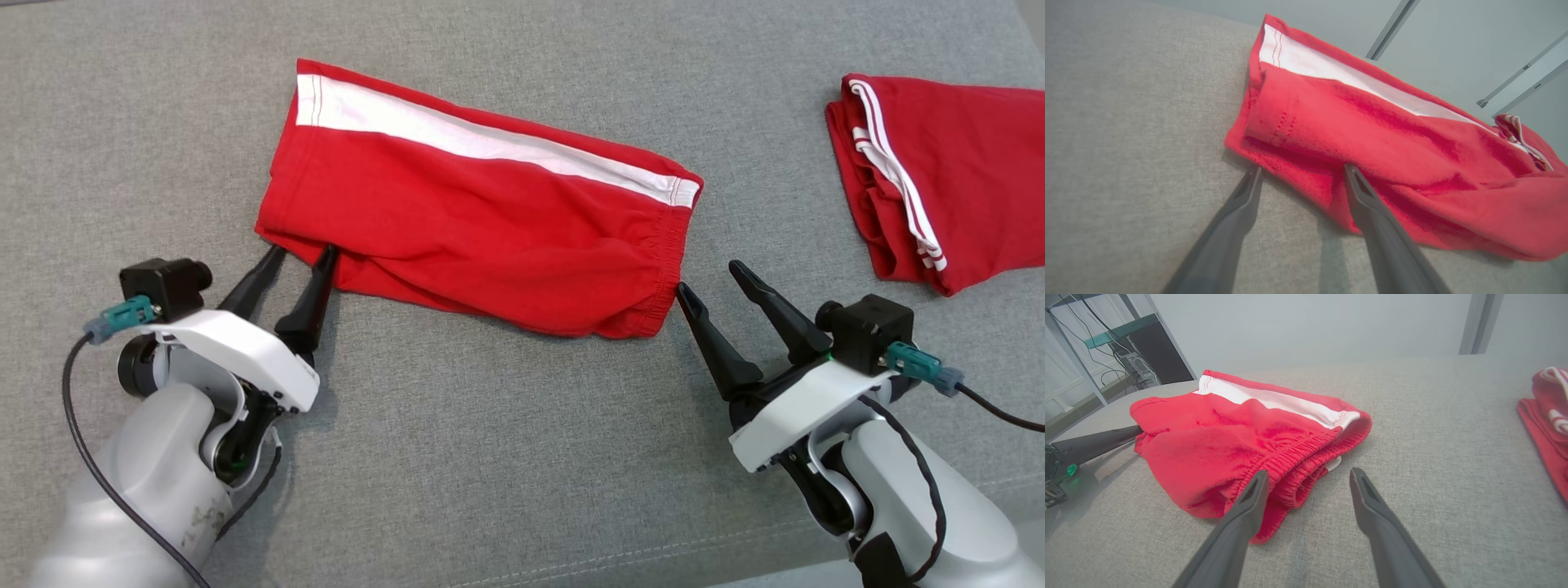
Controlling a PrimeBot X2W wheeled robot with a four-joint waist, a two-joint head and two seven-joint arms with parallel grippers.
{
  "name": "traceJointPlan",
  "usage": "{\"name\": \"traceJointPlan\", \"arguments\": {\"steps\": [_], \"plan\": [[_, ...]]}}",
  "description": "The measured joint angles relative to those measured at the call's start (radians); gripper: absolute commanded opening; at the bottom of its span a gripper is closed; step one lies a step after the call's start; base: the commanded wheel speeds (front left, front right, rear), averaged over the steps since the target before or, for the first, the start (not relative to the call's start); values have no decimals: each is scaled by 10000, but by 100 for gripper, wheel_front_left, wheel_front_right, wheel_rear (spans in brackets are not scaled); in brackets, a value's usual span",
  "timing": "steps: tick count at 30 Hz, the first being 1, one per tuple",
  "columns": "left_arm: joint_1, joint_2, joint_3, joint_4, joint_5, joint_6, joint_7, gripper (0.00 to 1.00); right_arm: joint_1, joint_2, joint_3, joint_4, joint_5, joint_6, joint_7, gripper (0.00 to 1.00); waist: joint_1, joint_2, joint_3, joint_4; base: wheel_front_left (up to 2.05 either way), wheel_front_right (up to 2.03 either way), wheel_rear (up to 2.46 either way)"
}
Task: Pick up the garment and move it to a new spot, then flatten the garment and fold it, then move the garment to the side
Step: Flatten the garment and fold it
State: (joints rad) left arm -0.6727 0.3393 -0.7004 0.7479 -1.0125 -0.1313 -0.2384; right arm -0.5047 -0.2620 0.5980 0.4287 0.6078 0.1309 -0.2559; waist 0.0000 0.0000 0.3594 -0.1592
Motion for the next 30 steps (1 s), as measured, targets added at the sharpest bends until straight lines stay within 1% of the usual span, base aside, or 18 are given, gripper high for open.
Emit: {"name": "traceJointPlan", "arguments": {"steps": [6,9,13,18,21,25,30], "plan": [[-310,159,-253,-36,-825,2,-42,100,-58,61,8,-10,0,0,0,100,0,0,141,-10,0,0,0],[-345,257,-278,-207,-1421,4,-40,100,-98,84,6,-12,0,0,0,100,0,0,197,-26,0,0,0],[-346,577,-341,-955,-2268,6,-40,100,-198,94,-4,-12,-2,0,0,100,0,0,269,-62,0,0,0],[-280,907,-907,-2054,-3053,6,184,100,-198,105,-8,33,-8,0,0,100,0,0,247,-26,0,0,0],[-194,1164,-997,-2357,-3544,6,224,100,-198,136,8,56,-6,0,0,100,0,0,232,32,0,0,0],[-73,1338,-1097,-2180,-3806,6,222,100,-204,146,73,88,-6,0,0,100,0,0,243,73,0,0,0],[-204,1225,-1191,-1791,-4015,6,167,100,-238,174,209,115,-6,0,0,100,0,0,281,11,0,0,0]]}}
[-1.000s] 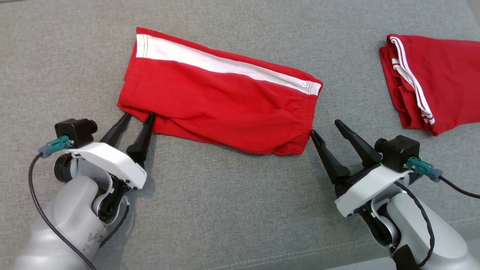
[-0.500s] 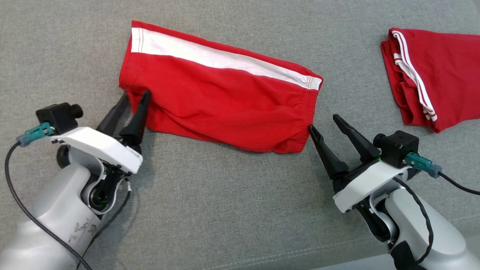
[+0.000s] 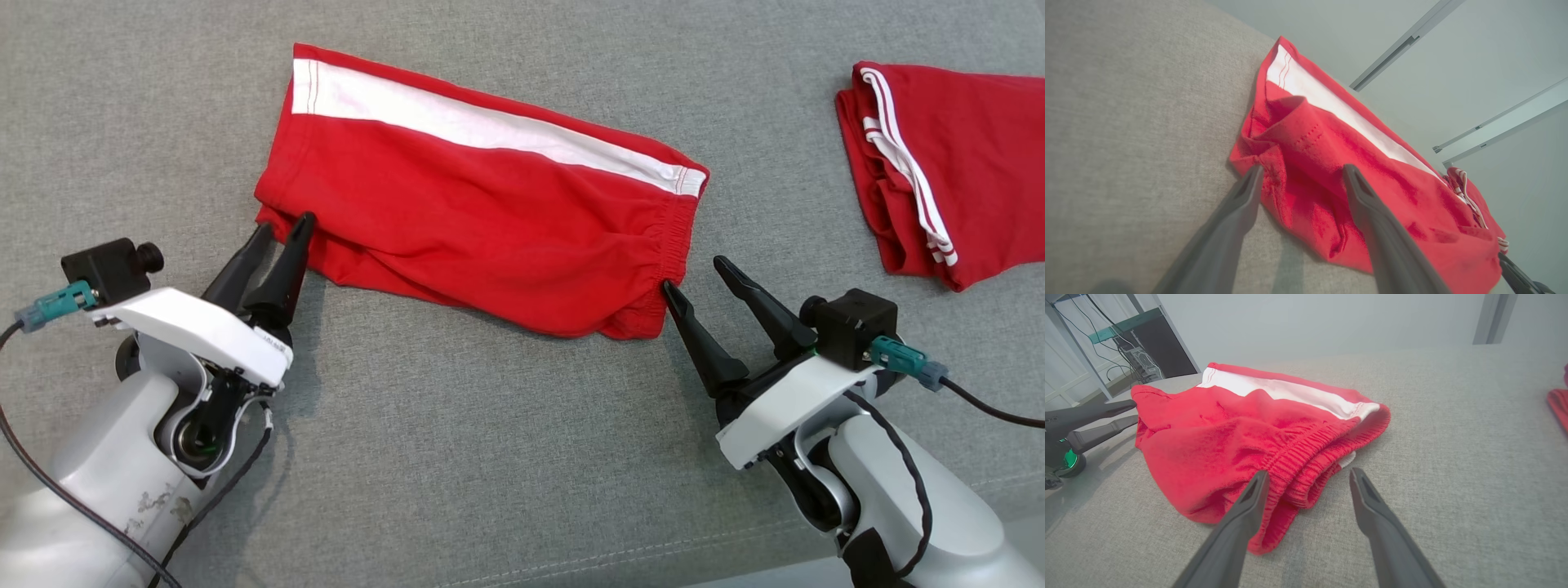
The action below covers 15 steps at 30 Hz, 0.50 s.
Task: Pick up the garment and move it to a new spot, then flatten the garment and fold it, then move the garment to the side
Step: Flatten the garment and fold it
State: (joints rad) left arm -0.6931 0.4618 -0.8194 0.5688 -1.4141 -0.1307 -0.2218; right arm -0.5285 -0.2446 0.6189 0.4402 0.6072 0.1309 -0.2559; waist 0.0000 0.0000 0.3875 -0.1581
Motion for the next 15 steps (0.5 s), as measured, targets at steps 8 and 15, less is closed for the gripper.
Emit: {"name": "traceJointPlan", "arguments": {"steps": [8,15], "plan": [[-319,-8,-69,127,-349,2,17,100,-4,12,23,2,12,0,0,100,0,0,66,-117,0,0,0],[-785,-337,-347,1074,-318,0,205,91,-21,40,44,25,10,0,0,100,0,0,116,-121,0,0,0]]}}
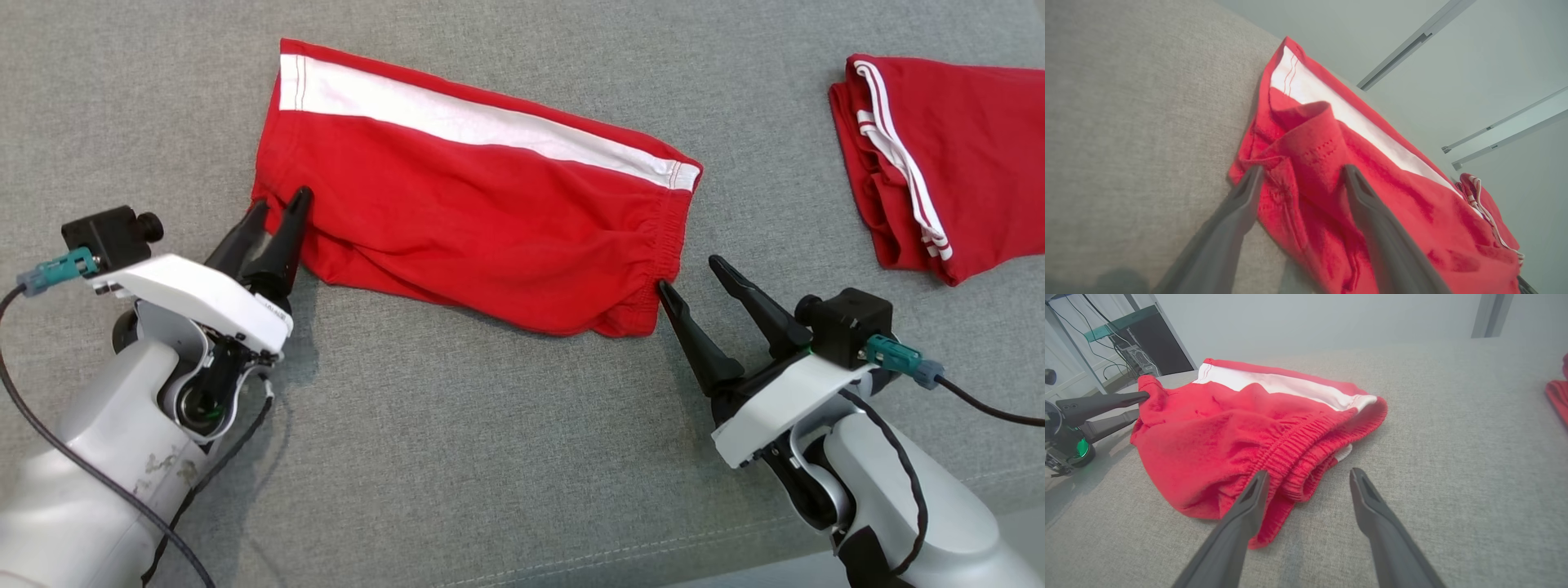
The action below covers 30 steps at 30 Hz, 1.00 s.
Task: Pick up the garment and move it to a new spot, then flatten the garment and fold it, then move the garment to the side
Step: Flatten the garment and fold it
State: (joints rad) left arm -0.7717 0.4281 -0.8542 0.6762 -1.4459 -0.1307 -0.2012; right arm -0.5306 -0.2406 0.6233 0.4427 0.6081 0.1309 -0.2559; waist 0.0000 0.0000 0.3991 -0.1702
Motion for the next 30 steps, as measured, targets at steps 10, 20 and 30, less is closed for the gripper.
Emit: {"name": "traceJointPlan", "arguments": {"steps": [10,20,30], "plan": [[-562,-378,-255,1081,219,-2,-17,0,-286,82,412,61,35,0,0,100,0,0,46,31,0,0,0],[16,-399,-107,619,247,-4,-474,0,71,-102,658,190,385,0,0,100,0,0,-129,296,0,0,0],[990,-729,662,357,443,-4,-591,0,288,-257,522,251,435,0,0,100,0,0,-558,586,0,0,0]]}}
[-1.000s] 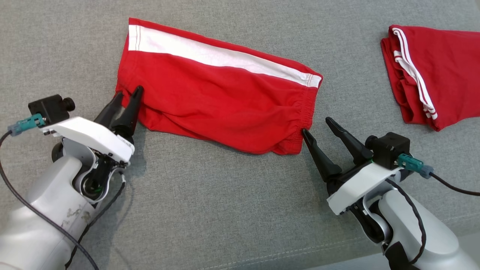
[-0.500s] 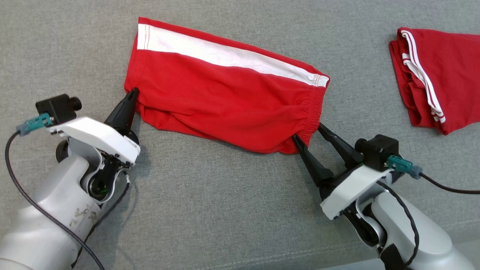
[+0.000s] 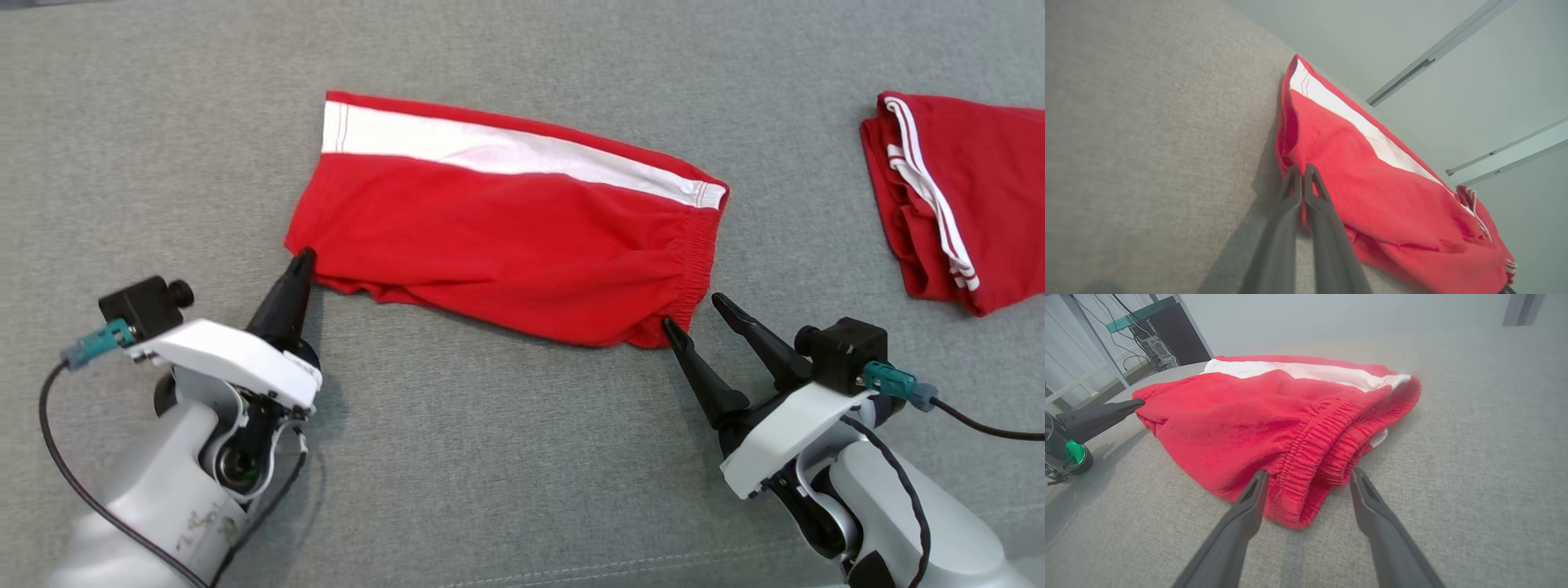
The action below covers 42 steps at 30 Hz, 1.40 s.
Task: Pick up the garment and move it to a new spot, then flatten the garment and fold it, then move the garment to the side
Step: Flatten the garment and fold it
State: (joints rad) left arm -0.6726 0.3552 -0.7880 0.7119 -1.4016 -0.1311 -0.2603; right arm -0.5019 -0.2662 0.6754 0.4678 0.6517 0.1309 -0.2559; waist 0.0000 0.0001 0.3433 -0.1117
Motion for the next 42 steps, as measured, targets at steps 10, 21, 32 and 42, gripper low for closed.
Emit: {"name": "traceJointPlan", "arguments": {"steps": [10,21,32,42], "plan": [[1356,-706,1143,-362,945,-2,2,0,134,-201,40,286,178,0,0,100,0,0,-430,728,0,0,0],[2477,-1204,1912,-426,1910,-2,19,0,203,-366,73,472,320,0,0,100,0,0,-878,1397,0,0,0],[2594,-1450,4013,-1170,5536,2,44,100,206,-341,-917,571,50,0,0,100,0,0,-1006,1278,0,0,0],[3461,-1868,5333,-1827,8092,2,44,100,641,-100,-1279,635,-330,0,0,100,0,0,-1576,1116,0,0,0]]}}
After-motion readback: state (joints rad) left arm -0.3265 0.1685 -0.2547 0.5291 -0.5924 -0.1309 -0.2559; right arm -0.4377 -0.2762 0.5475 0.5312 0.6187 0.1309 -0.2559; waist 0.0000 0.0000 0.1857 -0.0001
